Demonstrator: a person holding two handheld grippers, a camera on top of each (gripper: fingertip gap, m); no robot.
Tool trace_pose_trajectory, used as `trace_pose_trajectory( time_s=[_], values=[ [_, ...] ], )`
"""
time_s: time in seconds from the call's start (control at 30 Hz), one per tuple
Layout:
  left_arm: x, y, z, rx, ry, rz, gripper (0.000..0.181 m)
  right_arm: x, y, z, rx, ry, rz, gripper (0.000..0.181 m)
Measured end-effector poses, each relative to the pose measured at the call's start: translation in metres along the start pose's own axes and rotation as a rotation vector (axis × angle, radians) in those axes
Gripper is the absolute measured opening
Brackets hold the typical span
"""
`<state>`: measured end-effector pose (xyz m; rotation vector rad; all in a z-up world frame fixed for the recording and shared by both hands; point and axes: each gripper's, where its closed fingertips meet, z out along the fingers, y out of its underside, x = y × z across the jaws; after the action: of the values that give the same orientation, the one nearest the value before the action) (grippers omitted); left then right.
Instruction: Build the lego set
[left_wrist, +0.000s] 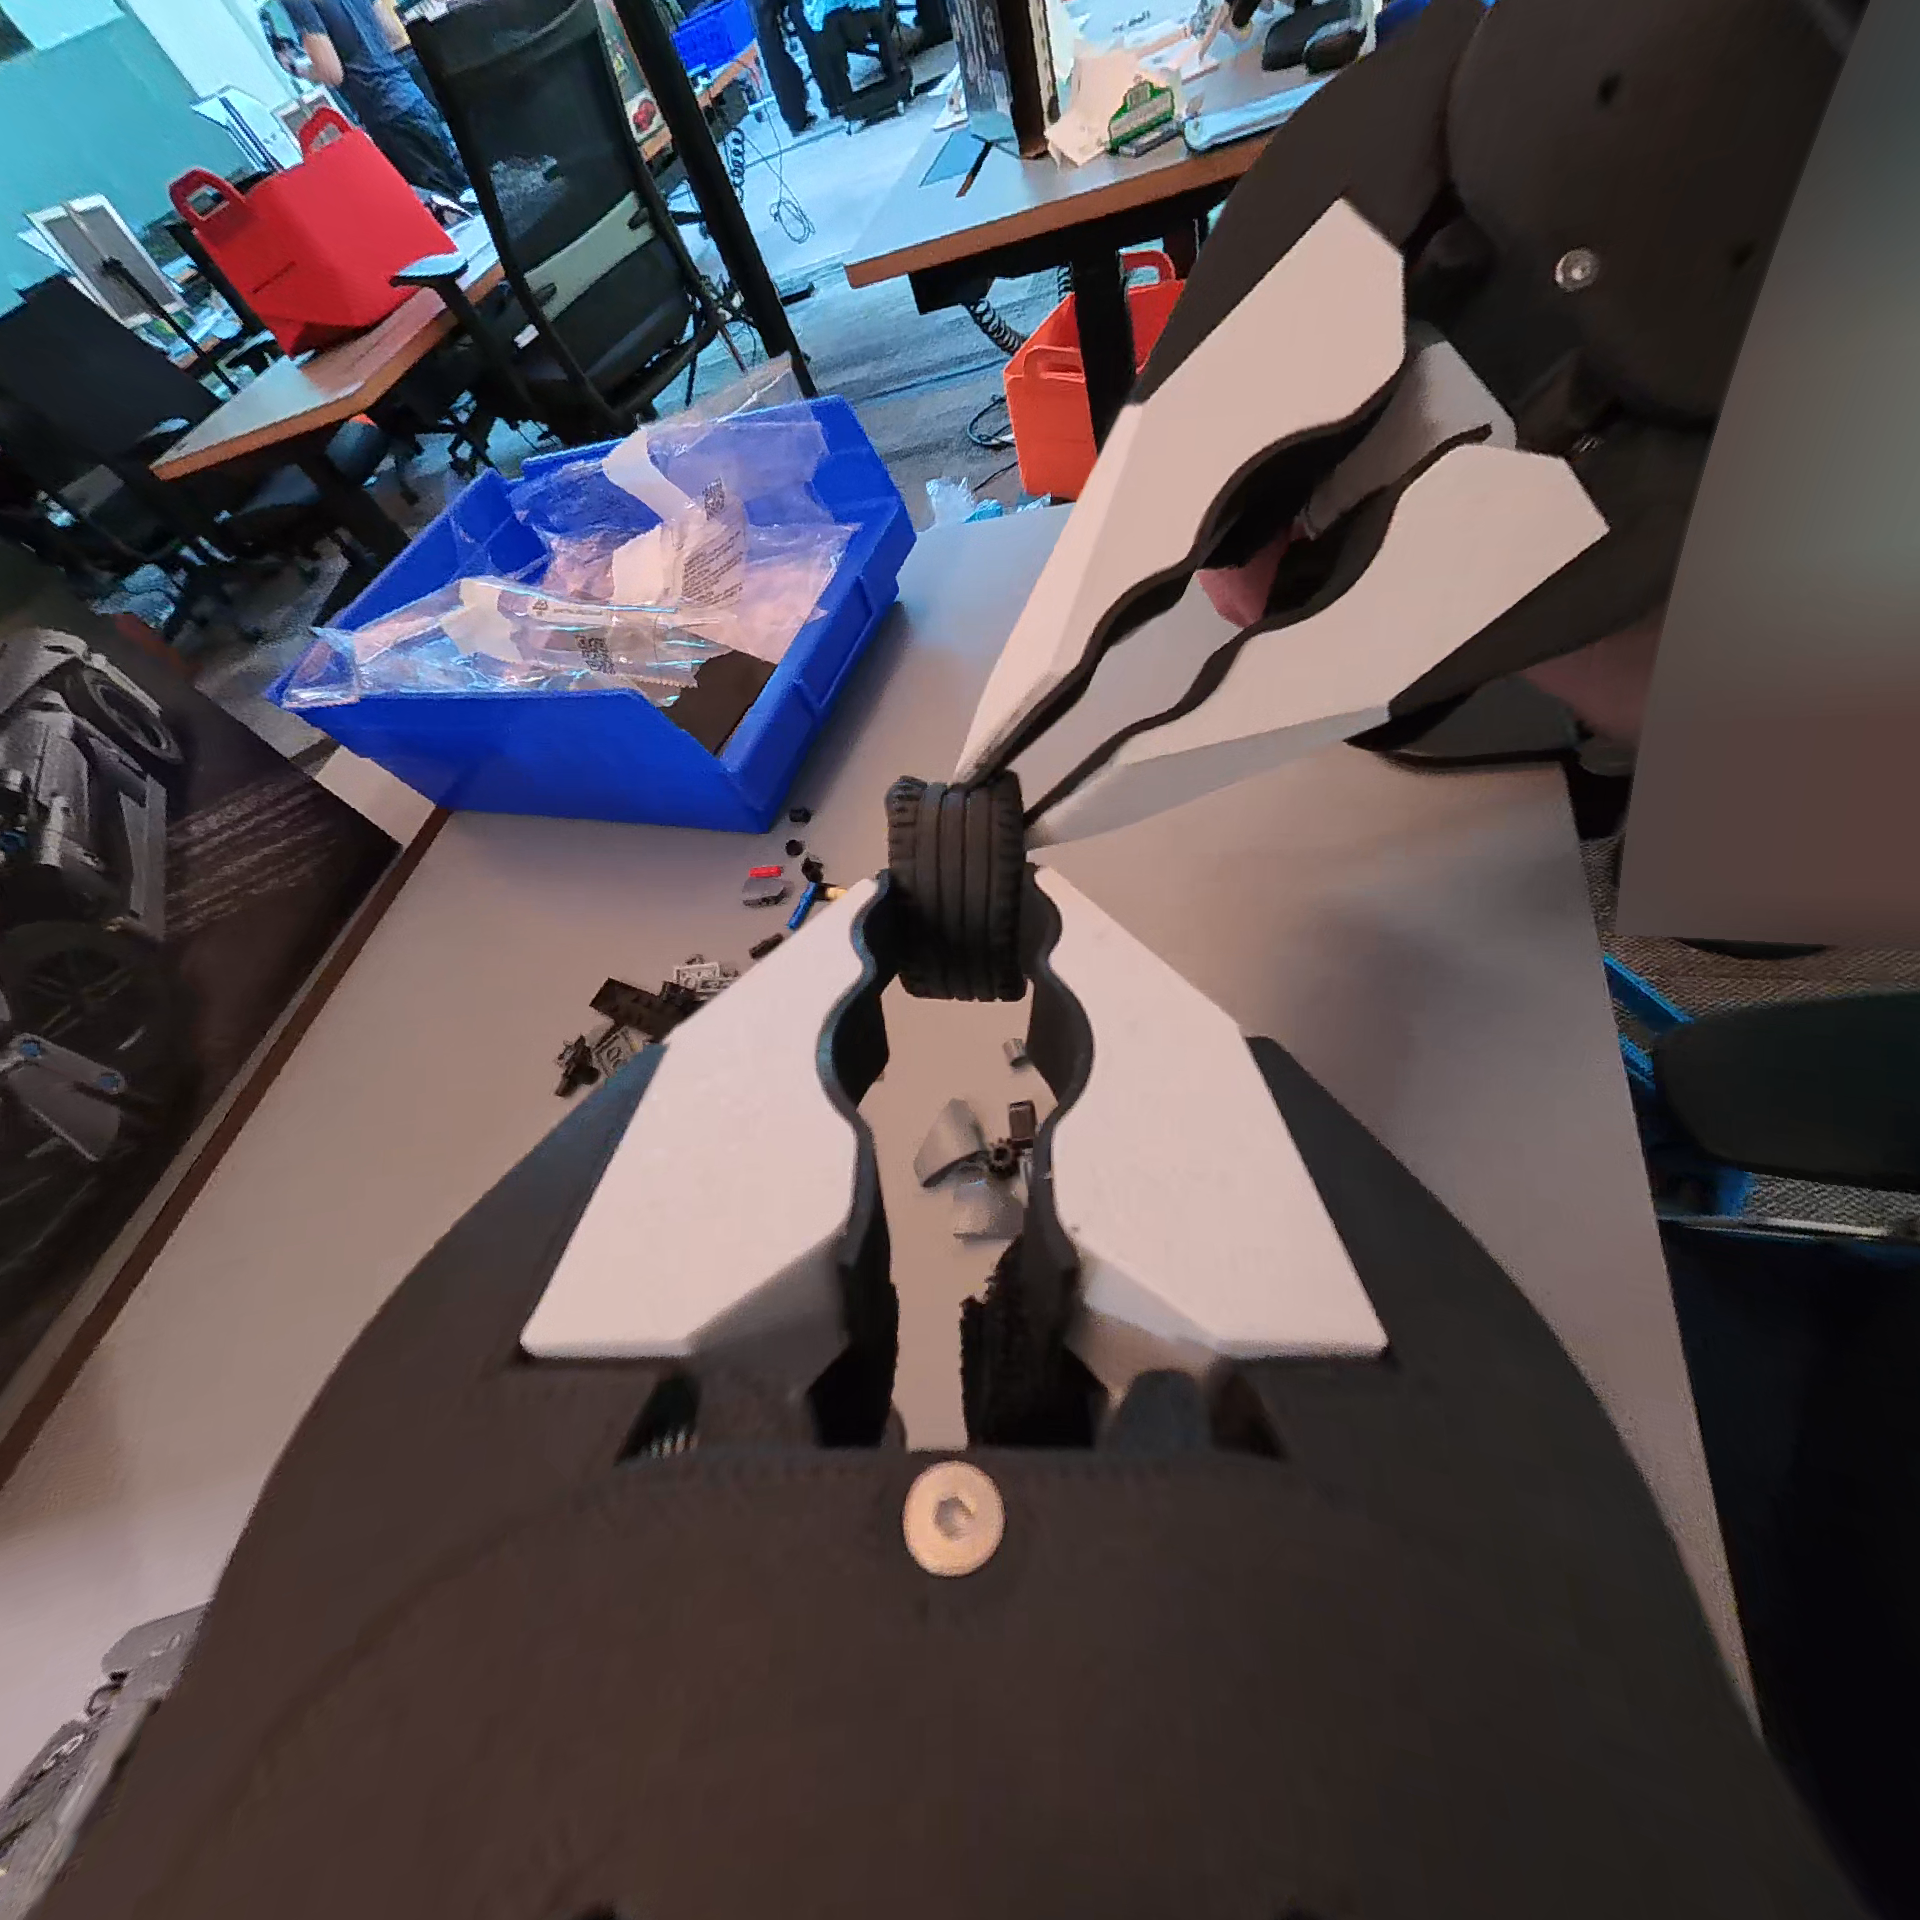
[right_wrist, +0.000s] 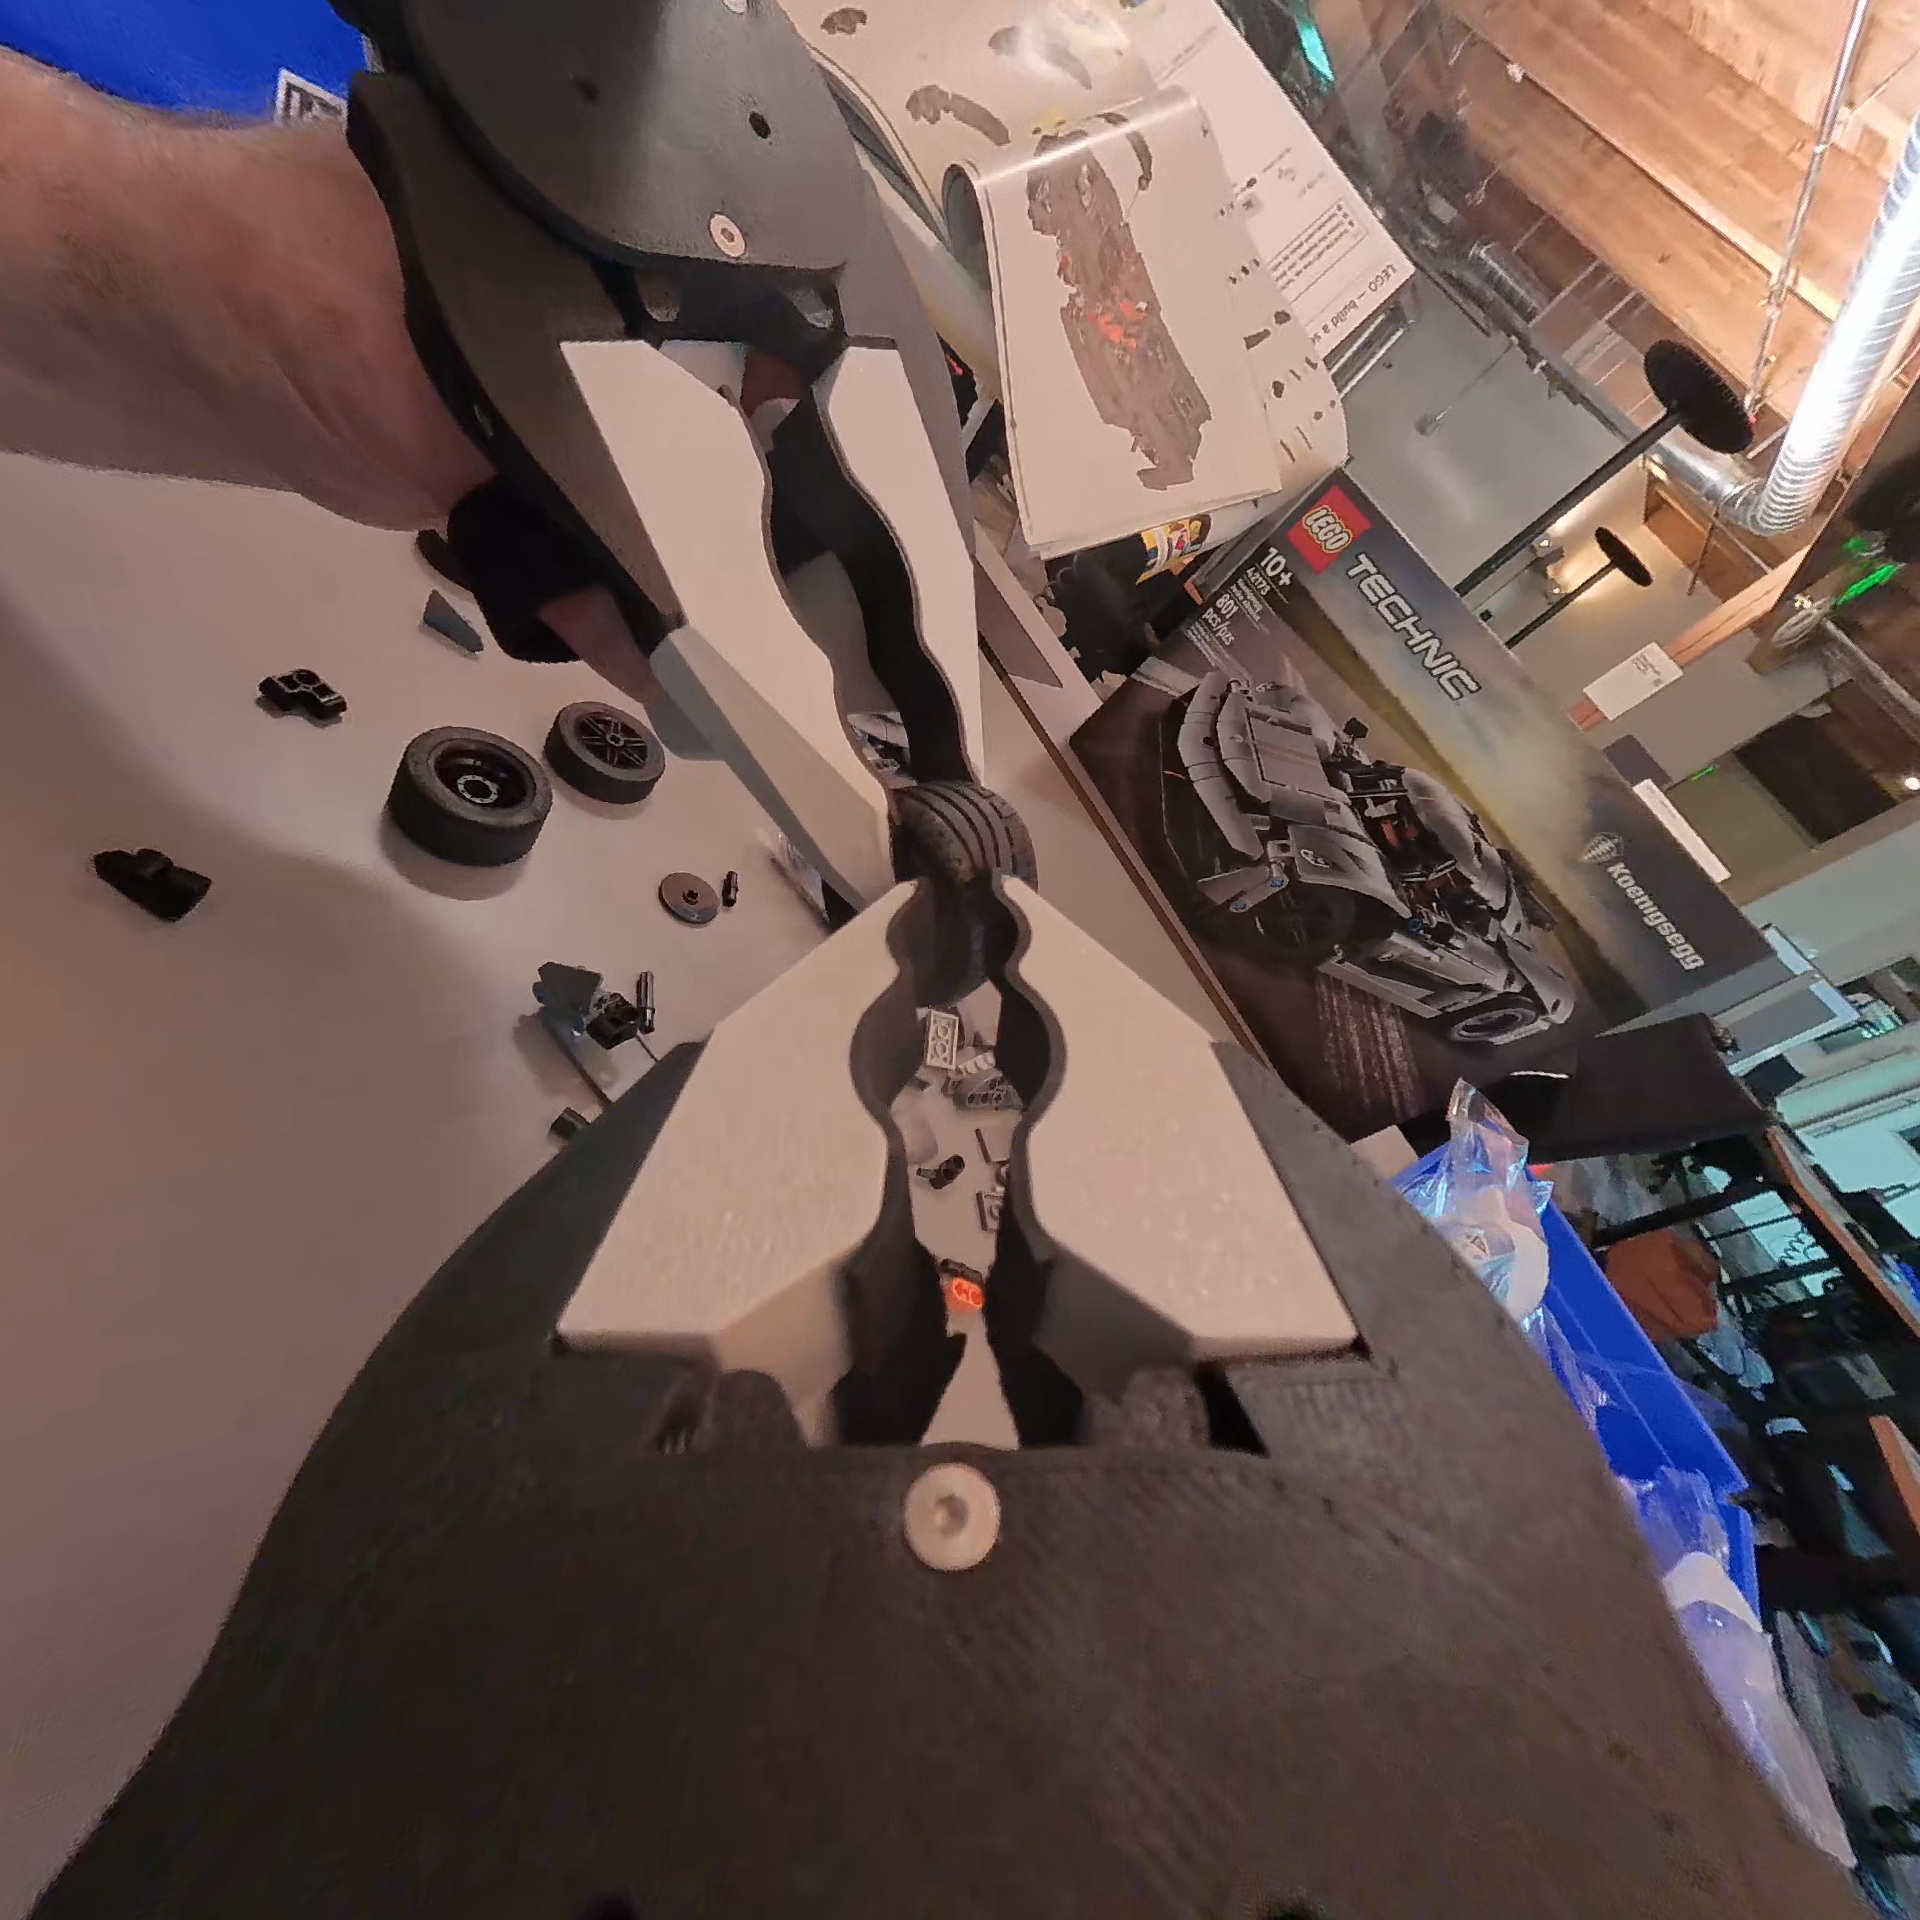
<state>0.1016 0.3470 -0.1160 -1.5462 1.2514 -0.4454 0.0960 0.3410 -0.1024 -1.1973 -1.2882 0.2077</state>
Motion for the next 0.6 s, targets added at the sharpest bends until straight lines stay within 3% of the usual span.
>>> trace_pose_trajectory(
  time_s=[0.47,0.53,0.6],
  values=[
    [-0.028,-0.001,0.004,-0.061,-0.345,0.192,0.019,0.019,0.005,0.016,-0.054,0.178,0.098,0.003],
    [-0.029,-0.005,0.0,-0.048,-0.32,0.182,0.019,0.02,0.002,0.016,0.017,0.136,0.187,0.004],
    [-0.029,-0.011,-0.004,0.022,-0.235,0.06,0.019,0.024,-0.006,0.013,0.094,0.088,0.277,0.005]
  ],
)
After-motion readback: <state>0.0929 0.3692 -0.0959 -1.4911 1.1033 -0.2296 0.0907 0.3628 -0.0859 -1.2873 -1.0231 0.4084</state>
